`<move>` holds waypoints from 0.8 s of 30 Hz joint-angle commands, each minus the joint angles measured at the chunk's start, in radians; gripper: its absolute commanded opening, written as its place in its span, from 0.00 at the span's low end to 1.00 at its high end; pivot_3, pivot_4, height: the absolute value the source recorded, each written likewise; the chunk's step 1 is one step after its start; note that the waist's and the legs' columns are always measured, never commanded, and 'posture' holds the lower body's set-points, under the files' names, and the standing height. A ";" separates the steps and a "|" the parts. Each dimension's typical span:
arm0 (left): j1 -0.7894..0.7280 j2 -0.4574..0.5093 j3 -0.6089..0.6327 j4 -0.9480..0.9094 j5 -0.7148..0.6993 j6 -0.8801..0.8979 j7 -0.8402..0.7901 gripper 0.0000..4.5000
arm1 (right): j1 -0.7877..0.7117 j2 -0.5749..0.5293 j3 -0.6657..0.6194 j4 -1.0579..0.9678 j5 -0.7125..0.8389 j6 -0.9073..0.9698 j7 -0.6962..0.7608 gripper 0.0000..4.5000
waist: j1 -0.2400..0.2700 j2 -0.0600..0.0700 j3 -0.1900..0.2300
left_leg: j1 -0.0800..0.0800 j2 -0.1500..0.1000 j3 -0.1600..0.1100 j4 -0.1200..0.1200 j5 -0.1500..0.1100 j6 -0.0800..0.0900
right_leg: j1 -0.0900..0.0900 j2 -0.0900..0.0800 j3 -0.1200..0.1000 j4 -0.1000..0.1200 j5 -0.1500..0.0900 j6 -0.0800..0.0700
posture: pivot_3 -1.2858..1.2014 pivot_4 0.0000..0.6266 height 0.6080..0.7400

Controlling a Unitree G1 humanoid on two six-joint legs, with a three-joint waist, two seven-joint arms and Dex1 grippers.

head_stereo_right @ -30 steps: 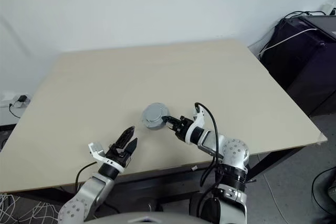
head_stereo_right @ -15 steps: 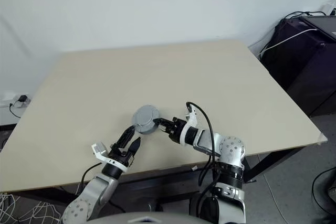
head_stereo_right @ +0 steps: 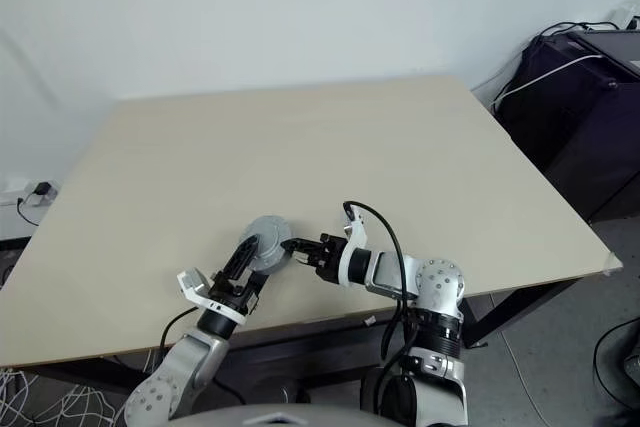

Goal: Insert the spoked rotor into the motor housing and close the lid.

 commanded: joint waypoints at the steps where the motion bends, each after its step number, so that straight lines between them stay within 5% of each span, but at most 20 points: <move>1: -0.026 -0.075 -0.003 -0.010 -0.018 -0.005 -0.018 0.80 | 0.044 0.098 0.031 -0.032 0.053 -0.002 0.016 0.27 | 0.000 0.000 0.000 | 0.000 0.000 0.000 0.000 0.000 0.000 | 0.000 0.000 0.000 0.000 0.000 0.000 | 0.52 0.00 1.00; 6: -0.023 -0.072 -0.007 -0.011 -0.023 -0.003 -0.023 0.49 | 0.050 0.100 0.027 -0.034 0.053 -0.008 0.007 0.27 | 0.000 0.000 0.000 | 0.000 0.000 0.000 0.000 0.000 0.000 | 0.000 0.000 0.000 0.000 0.000 0.000 | 0.52 0.00 1.00; 17: -0.023 -0.070 -0.019 -0.012 -0.032 -0.022 -0.028 0.49 | 0.064 0.022 0.128 -0.096 -0.045 -0.102 0.046 0.27 | 0.001 0.000 -0.001 | 0.000 0.000 0.001 0.001 0.000 0.000 | 0.000 0.000 0.000 0.000 0.000 0.000 | 0.52 0.00 1.00; 18: -0.024 -0.071 -0.018 -0.012 -0.032 -0.024 -0.029 0.49 | 0.067 0.015 0.135 -0.096 -0.051 -0.113 0.050 0.39 | 0.001 0.000 -0.001 | 0.000 0.000 0.001 0.001 0.000 0.000 | 0.000 0.000 0.000 0.000 0.000 0.000 | 0.52 0.00 1.00; 24: -0.025 -0.078 -0.012 -0.011 -0.029 -0.035 -0.035 0.47 | 0.086 -0.033 0.173 -0.112 -0.062 -0.155 0.091 0.78 | 0.000 0.000 -0.001 | 0.000 0.000 0.002 0.001 0.000 0.000 | 0.000 0.000 0.001 0.000 0.000 0.000 | 0.52 0.00 1.00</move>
